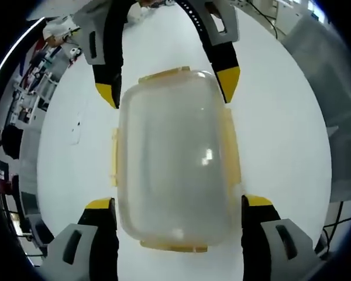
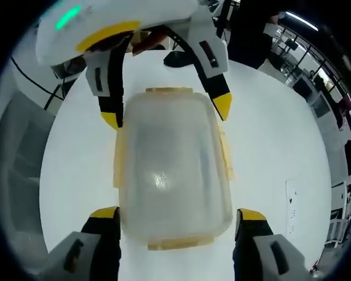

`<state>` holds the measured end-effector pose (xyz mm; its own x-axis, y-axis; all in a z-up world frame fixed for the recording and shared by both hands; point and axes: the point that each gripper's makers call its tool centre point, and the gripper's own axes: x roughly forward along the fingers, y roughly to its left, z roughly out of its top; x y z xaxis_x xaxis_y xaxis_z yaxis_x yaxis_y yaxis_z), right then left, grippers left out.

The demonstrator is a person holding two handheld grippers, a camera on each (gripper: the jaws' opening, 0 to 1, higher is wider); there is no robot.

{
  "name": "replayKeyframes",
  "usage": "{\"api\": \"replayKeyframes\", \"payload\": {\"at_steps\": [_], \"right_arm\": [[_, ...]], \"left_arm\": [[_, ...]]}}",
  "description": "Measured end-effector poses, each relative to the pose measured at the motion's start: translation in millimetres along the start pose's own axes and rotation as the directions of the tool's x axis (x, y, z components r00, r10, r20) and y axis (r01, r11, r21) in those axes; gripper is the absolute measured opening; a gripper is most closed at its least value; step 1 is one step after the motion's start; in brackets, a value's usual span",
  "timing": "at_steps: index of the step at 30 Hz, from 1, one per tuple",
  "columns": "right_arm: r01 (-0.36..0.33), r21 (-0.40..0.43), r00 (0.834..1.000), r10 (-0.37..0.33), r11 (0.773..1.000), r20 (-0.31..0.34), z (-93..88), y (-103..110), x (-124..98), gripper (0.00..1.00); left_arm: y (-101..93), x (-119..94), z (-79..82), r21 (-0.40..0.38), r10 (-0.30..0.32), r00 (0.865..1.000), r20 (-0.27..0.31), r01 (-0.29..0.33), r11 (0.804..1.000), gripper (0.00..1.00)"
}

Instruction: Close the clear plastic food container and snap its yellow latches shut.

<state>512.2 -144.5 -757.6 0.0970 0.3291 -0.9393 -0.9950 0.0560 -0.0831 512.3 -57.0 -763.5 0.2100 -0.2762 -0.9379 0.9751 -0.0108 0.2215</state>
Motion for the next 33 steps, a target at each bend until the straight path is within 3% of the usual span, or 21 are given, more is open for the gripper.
{"api": "replayKeyframes", "payload": {"at_steps": [15, 24, 33], "right_arm": [[0.058, 0.03, 0.998, -0.059, 0.998, 0.038, -1.2, 7, -16, 0.79], [0.067, 0.083, 0.993, -0.075, 0.994, 0.092, -1.5, 26, -27, 0.78], [0.08, 0.146, 0.985, -0.101, 0.986, 0.141, -10.3, 45, -37, 0.77]], "left_arm": [[-10.2, -18, 3.0, -0.085, 0.055, 0.997, 0.046, -0.051, 0.995, 0.86], [-25.2, -27, 6.0, -0.182, 0.065, 0.995, 0.076, -0.051, 0.982, 0.85], [-41.9, -38, 17.0, -0.186, 0.091, 0.986, 0.137, -0.065, 0.98, 0.84]]}}
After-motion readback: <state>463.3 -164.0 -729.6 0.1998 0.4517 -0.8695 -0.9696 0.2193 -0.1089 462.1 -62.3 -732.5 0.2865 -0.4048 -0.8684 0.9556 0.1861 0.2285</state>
